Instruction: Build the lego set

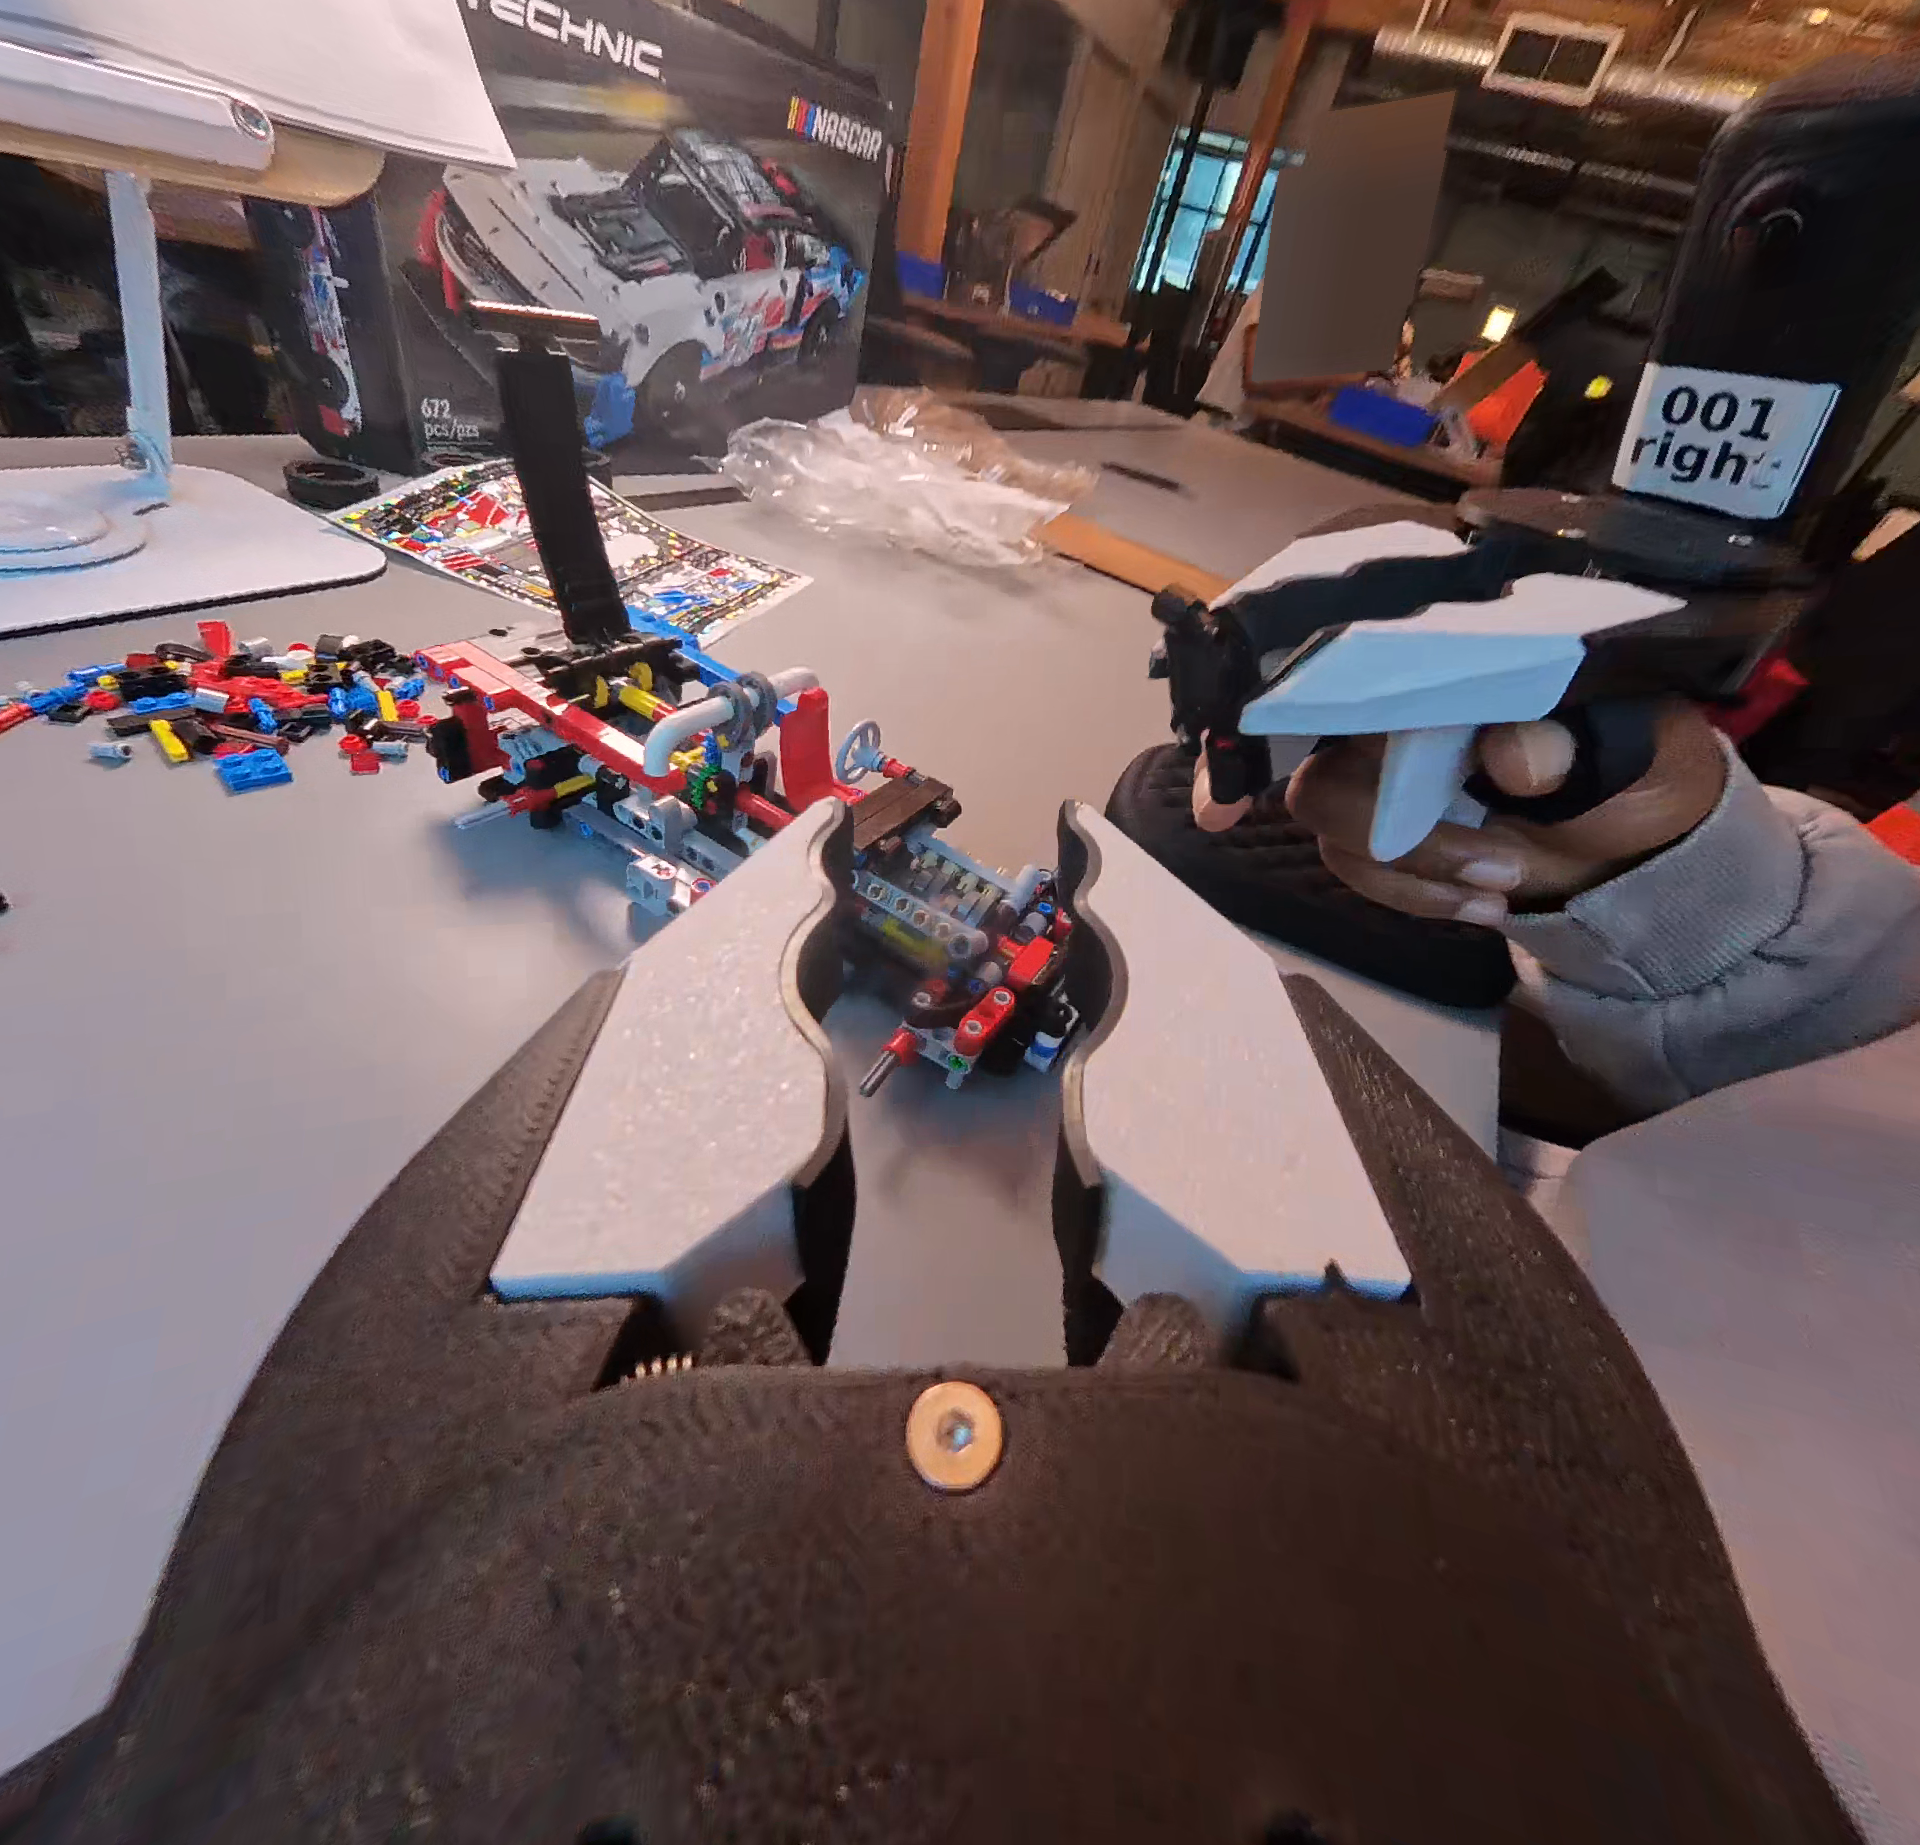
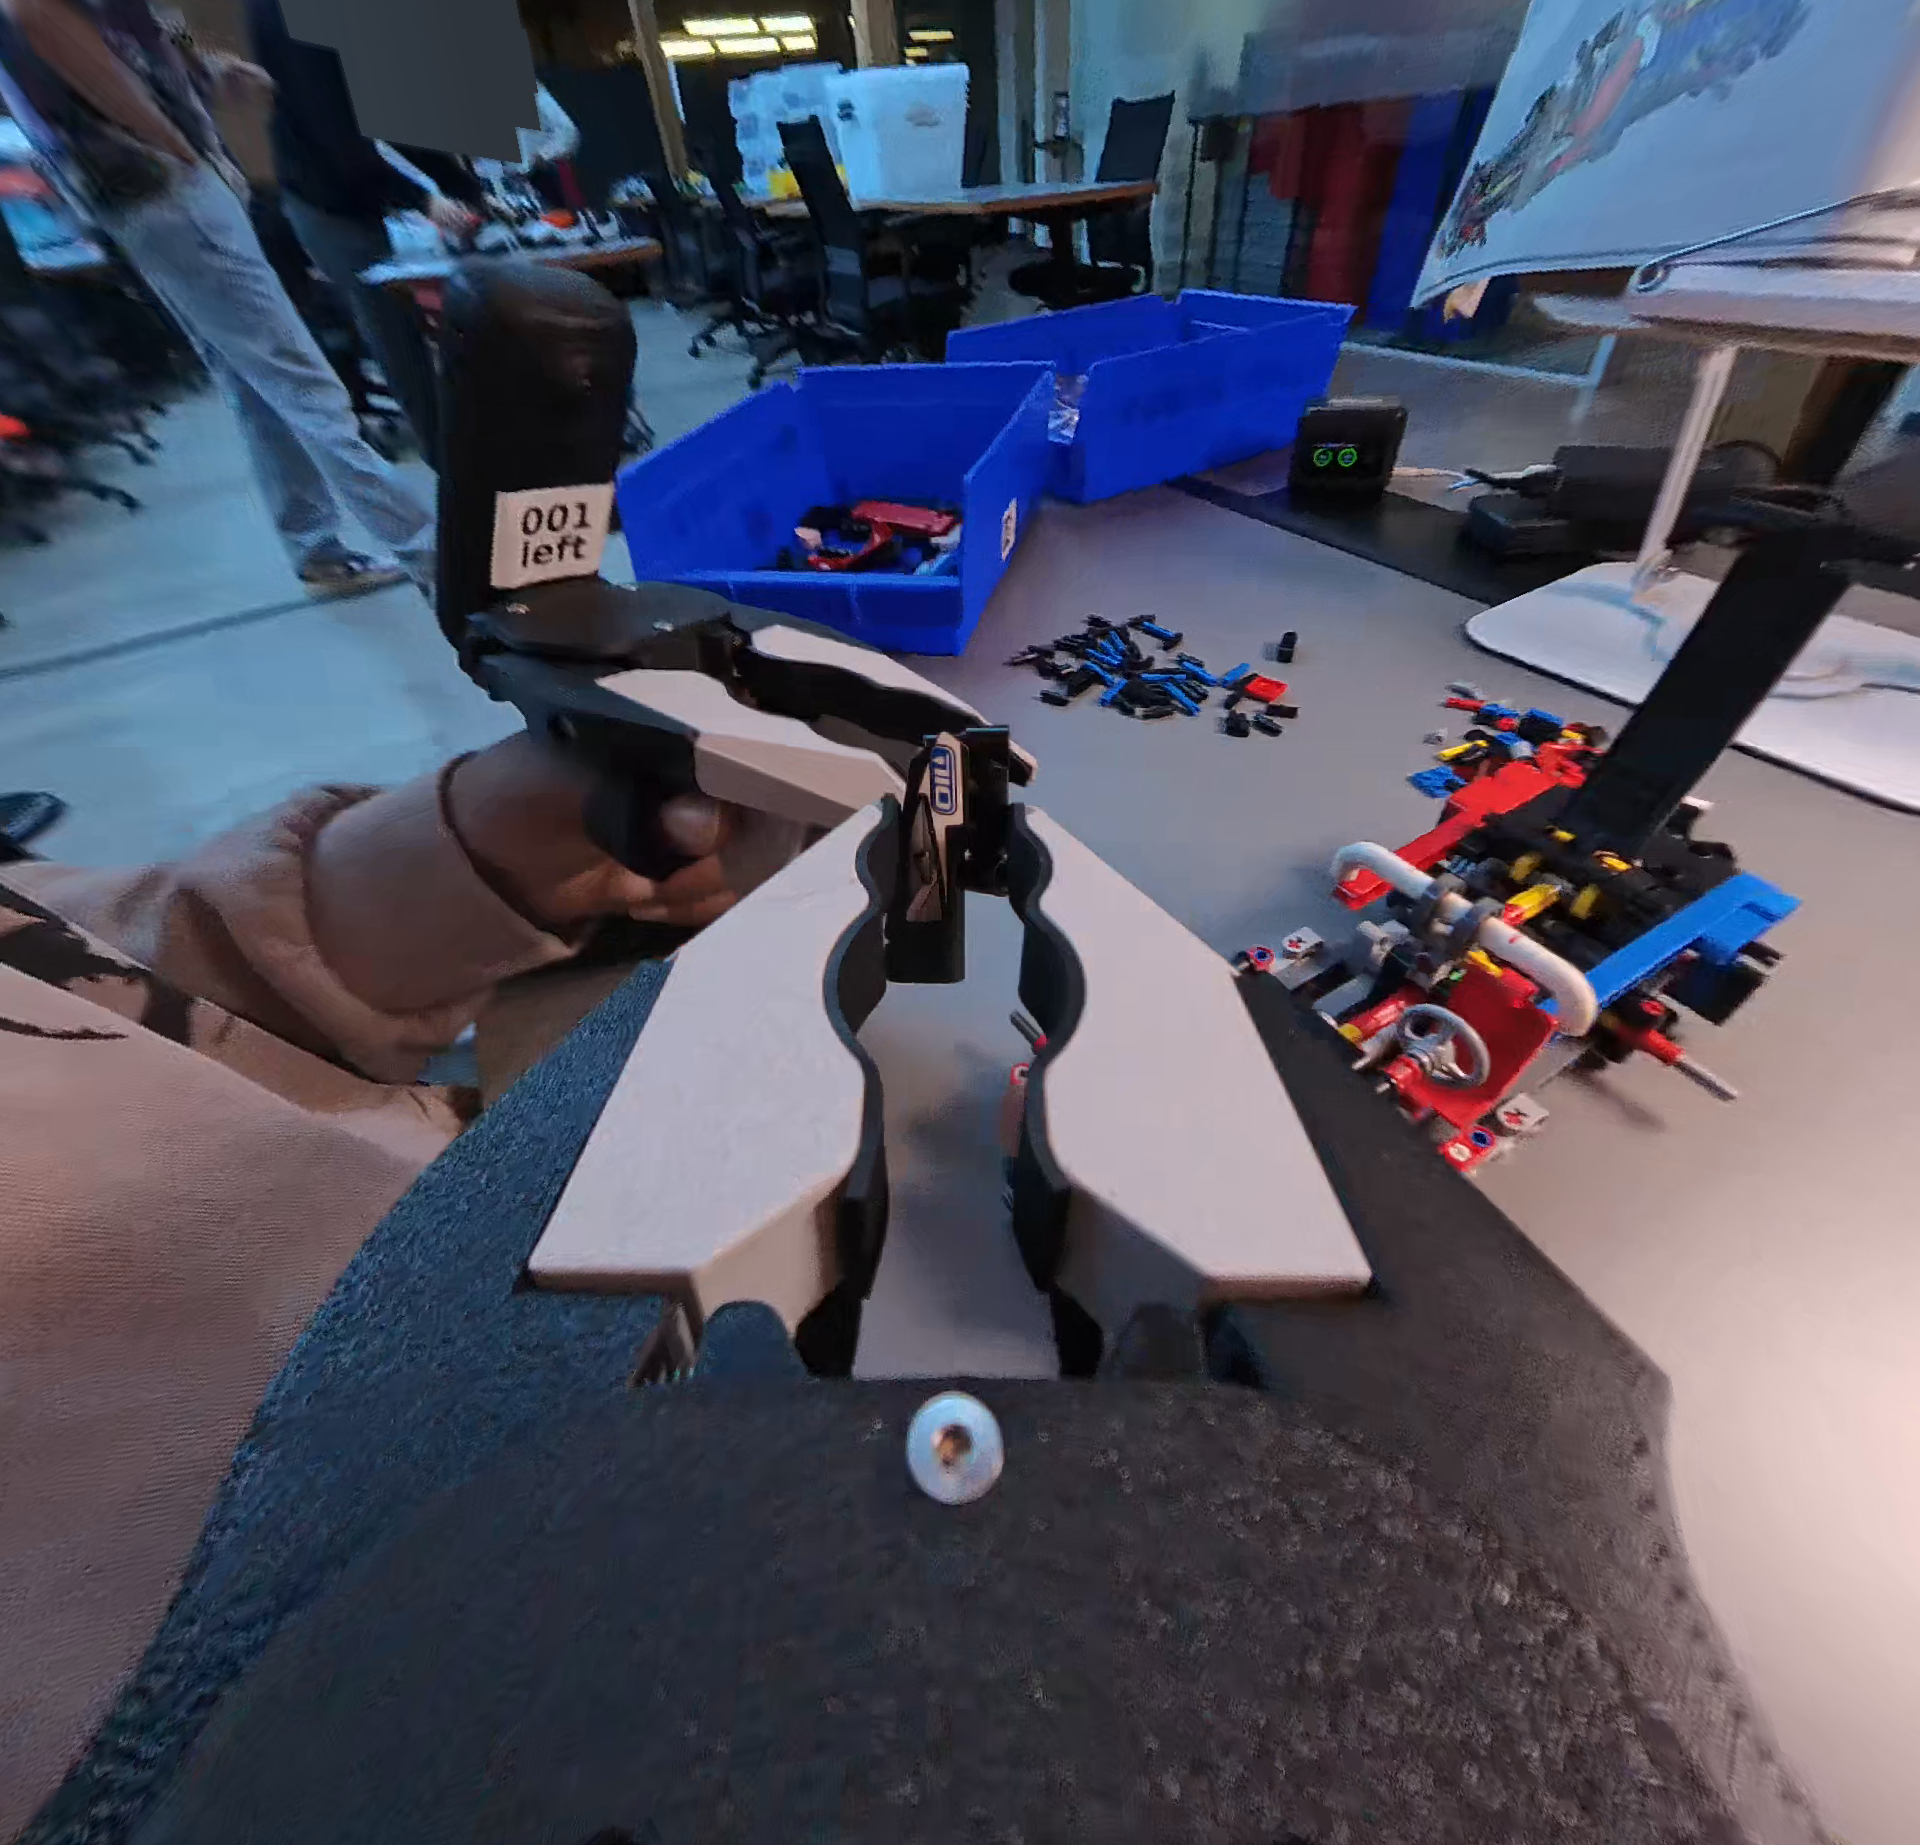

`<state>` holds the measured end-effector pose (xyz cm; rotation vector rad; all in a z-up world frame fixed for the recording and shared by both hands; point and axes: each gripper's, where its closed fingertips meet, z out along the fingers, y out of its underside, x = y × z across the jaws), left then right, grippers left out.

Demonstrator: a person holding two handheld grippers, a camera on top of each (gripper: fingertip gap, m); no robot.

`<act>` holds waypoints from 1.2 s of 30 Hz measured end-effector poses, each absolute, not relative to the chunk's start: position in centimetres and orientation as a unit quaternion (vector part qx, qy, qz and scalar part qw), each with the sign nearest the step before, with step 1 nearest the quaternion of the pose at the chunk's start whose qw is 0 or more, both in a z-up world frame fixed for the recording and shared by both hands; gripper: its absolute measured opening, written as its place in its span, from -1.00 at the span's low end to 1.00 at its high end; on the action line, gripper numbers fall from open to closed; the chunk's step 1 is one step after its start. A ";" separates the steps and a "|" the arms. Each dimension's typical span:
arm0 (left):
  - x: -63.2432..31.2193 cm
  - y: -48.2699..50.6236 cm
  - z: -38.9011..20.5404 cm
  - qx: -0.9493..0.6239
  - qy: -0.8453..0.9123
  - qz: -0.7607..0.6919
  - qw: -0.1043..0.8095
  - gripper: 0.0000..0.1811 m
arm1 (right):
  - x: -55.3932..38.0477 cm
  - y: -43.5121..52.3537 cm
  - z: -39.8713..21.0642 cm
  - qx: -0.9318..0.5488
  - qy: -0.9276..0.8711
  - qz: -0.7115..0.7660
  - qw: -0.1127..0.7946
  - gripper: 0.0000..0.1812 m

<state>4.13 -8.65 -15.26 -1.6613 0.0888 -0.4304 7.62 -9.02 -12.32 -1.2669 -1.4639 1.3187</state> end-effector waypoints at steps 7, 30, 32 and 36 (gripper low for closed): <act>3.5 -9.2 -15.1 -0.721 0.021 -0.194 0.665 -0.60 | 8.0 -9.4 -12.9 -0.501 -0.587 0.503 0.388 -0.80; 3.2 -8.8 -16.0 -0.762 0.017 -0.049 0.645 -0.41 | 10.3 -4.2 -14.9 -0.571 -0.522 0.481 0.412 -0.81; 2.7 -9.0 -16.2 -0.769 0.012 -0.047 0.638 -0.41 | 10.4 -3.6 -15.2 -0.580 -0.518 0.473 0.413 -0.81; 1.6 -9.4 -17.1 -0.780 -0.008 -0.055 0.623 -0.40 | 10.8 -1.1 -15.8 -0.610 -0.514 0.430 0.423 -0.81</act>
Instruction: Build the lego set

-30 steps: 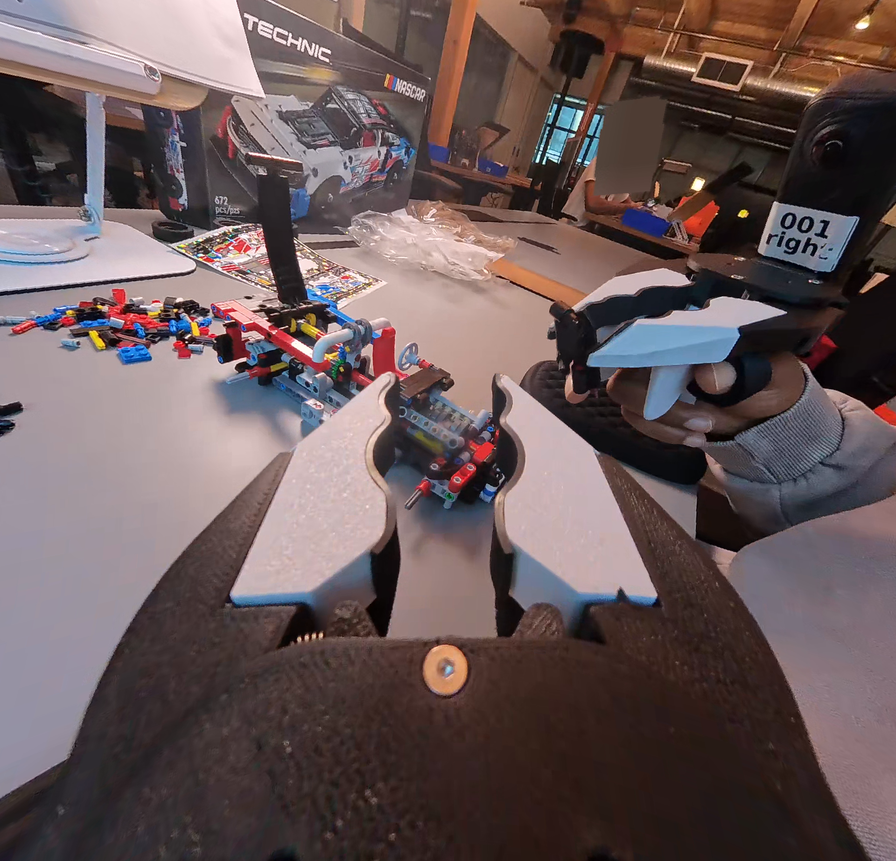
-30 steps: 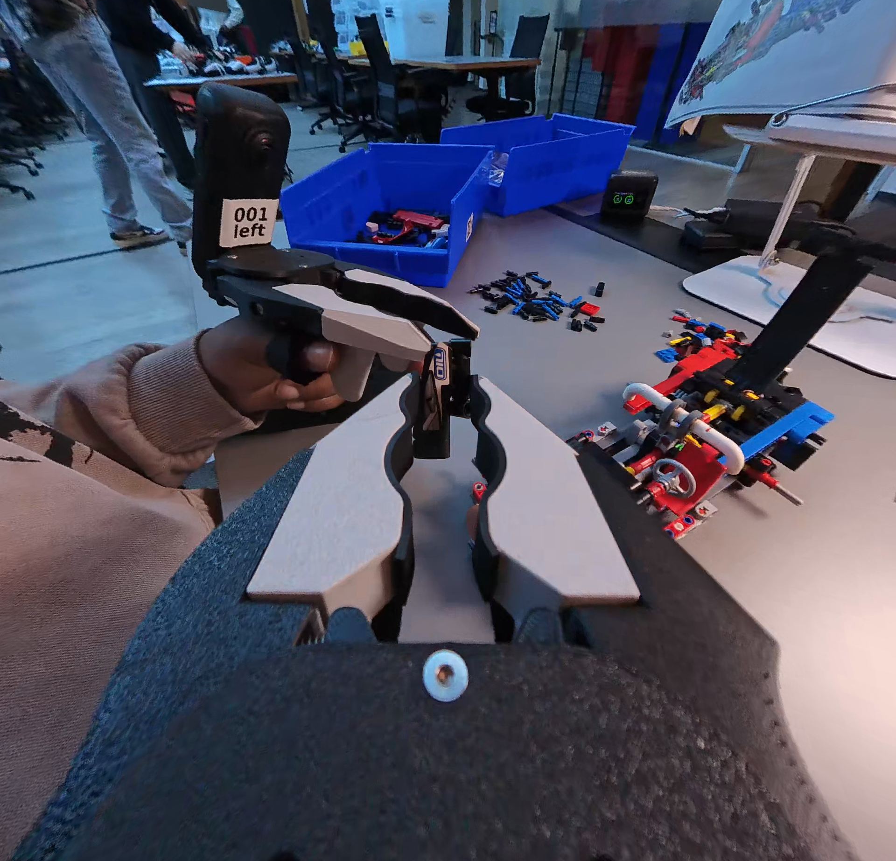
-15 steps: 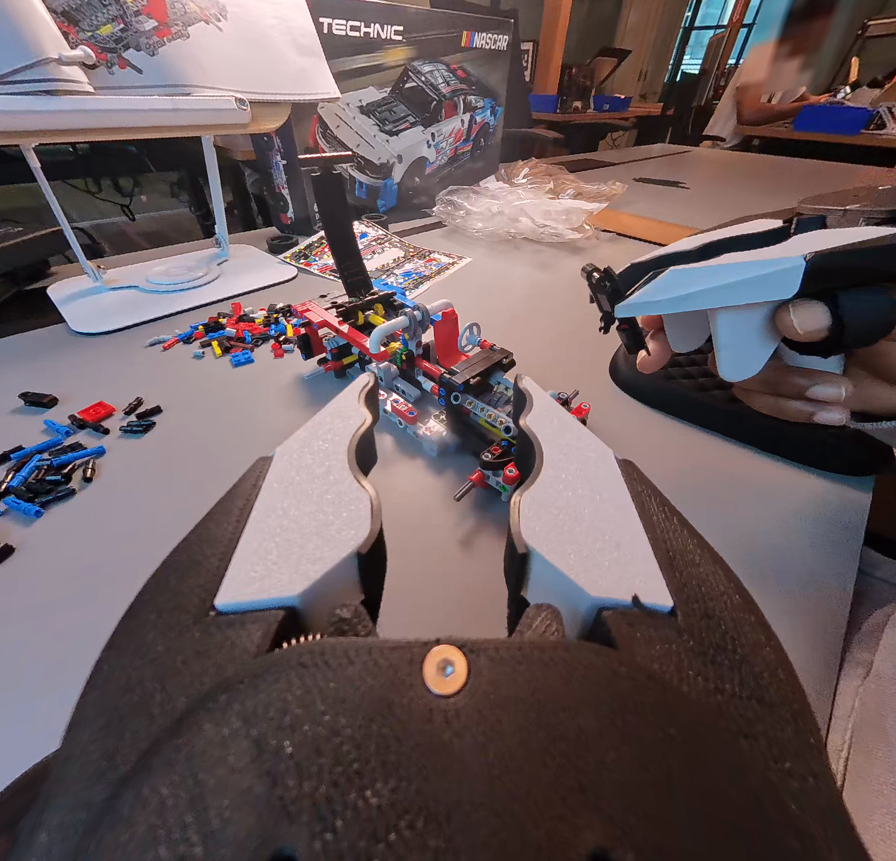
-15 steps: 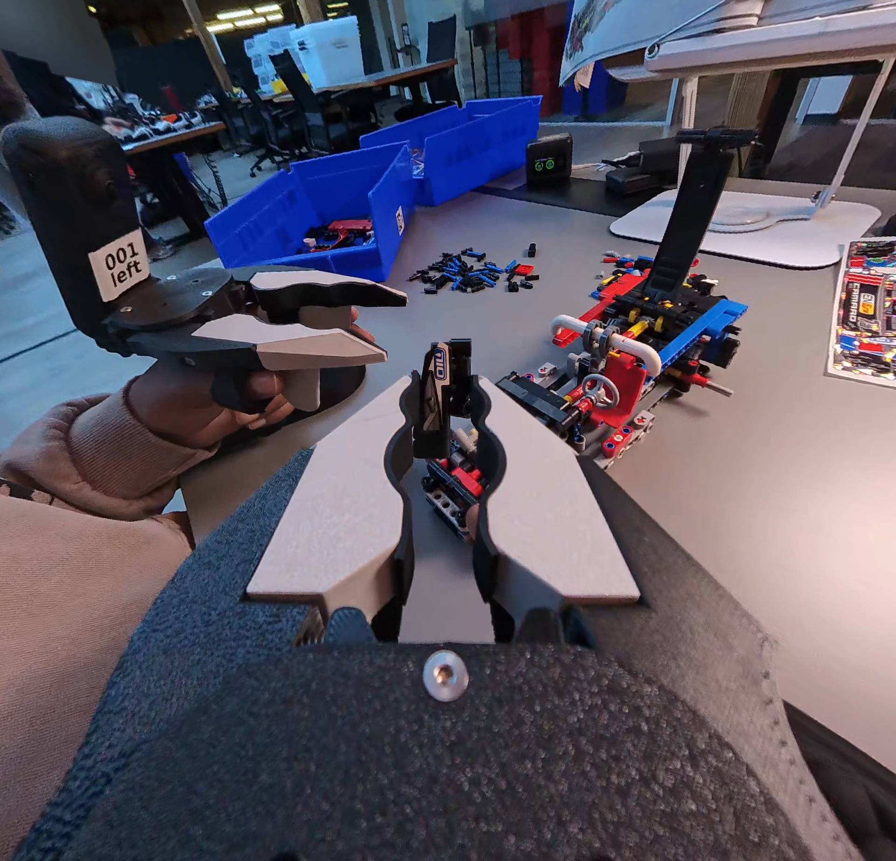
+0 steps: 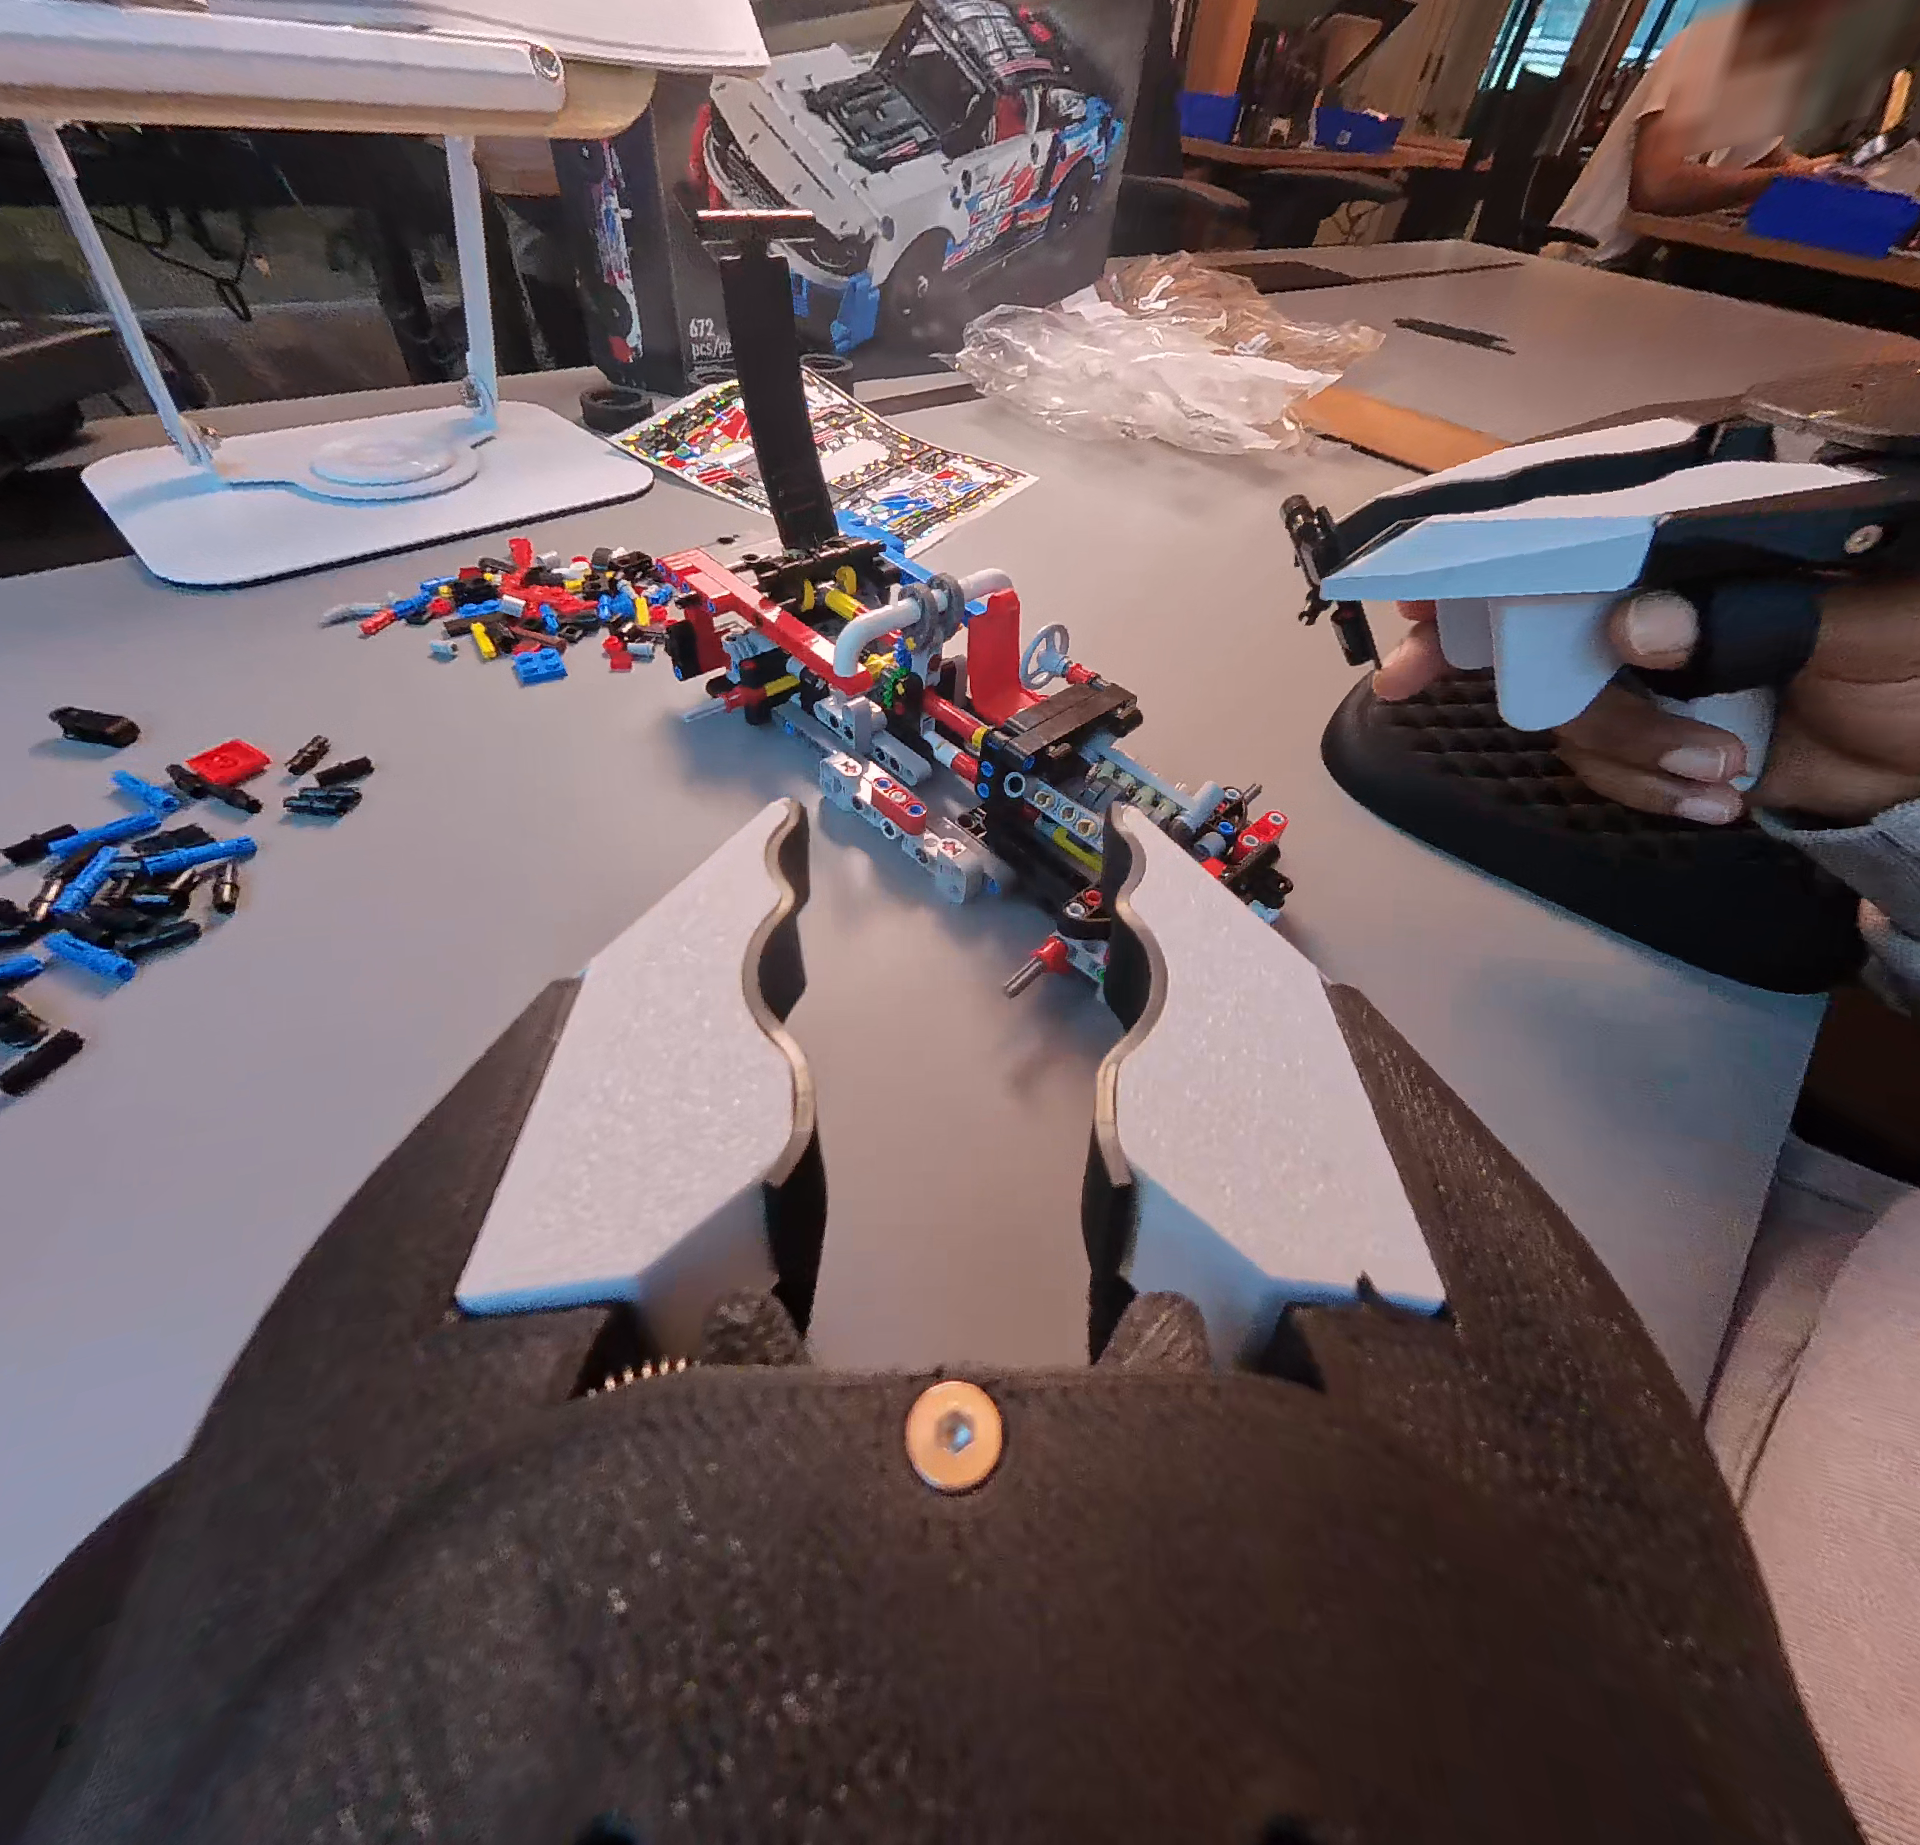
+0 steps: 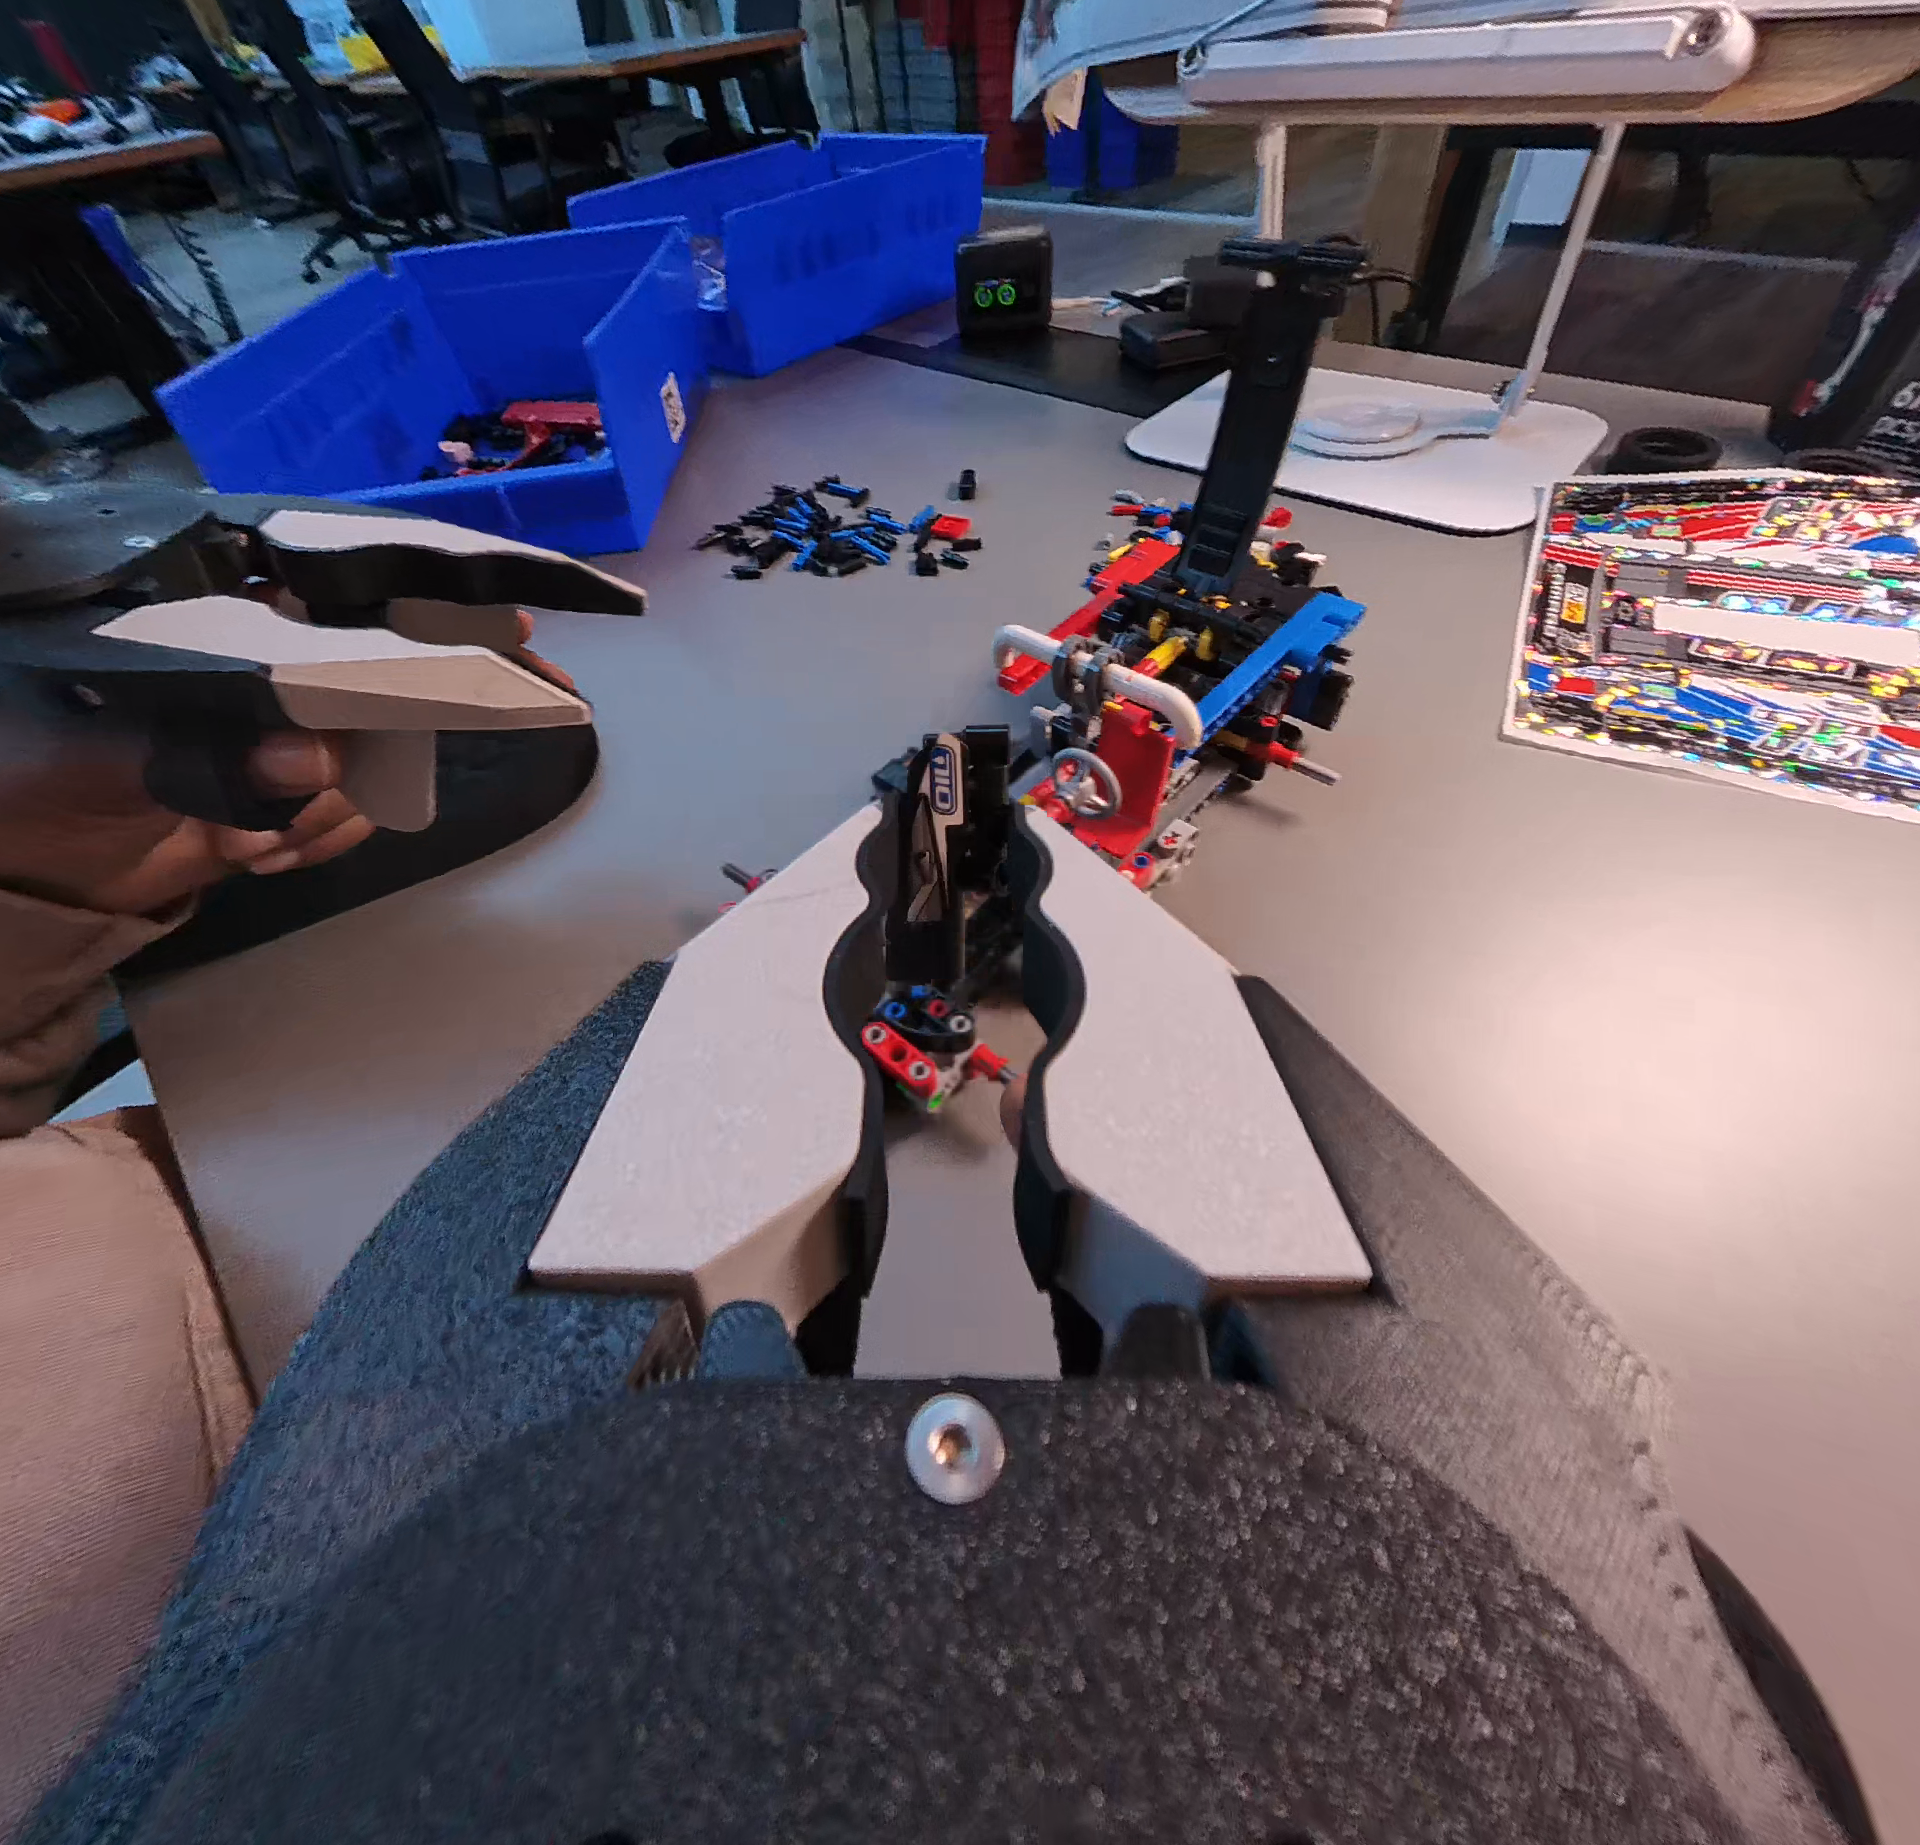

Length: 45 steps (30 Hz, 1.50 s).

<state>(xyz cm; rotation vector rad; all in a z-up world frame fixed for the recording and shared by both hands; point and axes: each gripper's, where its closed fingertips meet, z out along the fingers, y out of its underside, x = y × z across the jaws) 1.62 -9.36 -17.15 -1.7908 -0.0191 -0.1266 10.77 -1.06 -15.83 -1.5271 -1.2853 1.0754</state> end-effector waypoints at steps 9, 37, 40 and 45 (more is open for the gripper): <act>1.6 -9.3 -17.5 -0.782 -0.013 -0.062 0.620 -0.40 | 10.7 3.5 -16.8 -0.641 -0.517 0.395 0.408 -0.80; 9.4 -5.6 -11.7 -0.746 0.126 -0.169 0.631 -0.91 | 9.0 -6.6 -13.0 -0.524 -0.471 0.702 0.107 -0.81; 9.4 -5.8 -11.6 -0.744 0.129 -0.176 0.632 -0.91 | 9.1 -6.9 -13.0 -0.511 -0.489 0.697 0.120 -0.81; 9.8 -6.3 -11.8 -0.744 0.135 -0.198 0.624 -0.93 | 9.3 -7.2 -13.3 -0.487 -0.532 0.674 0.161 -0.81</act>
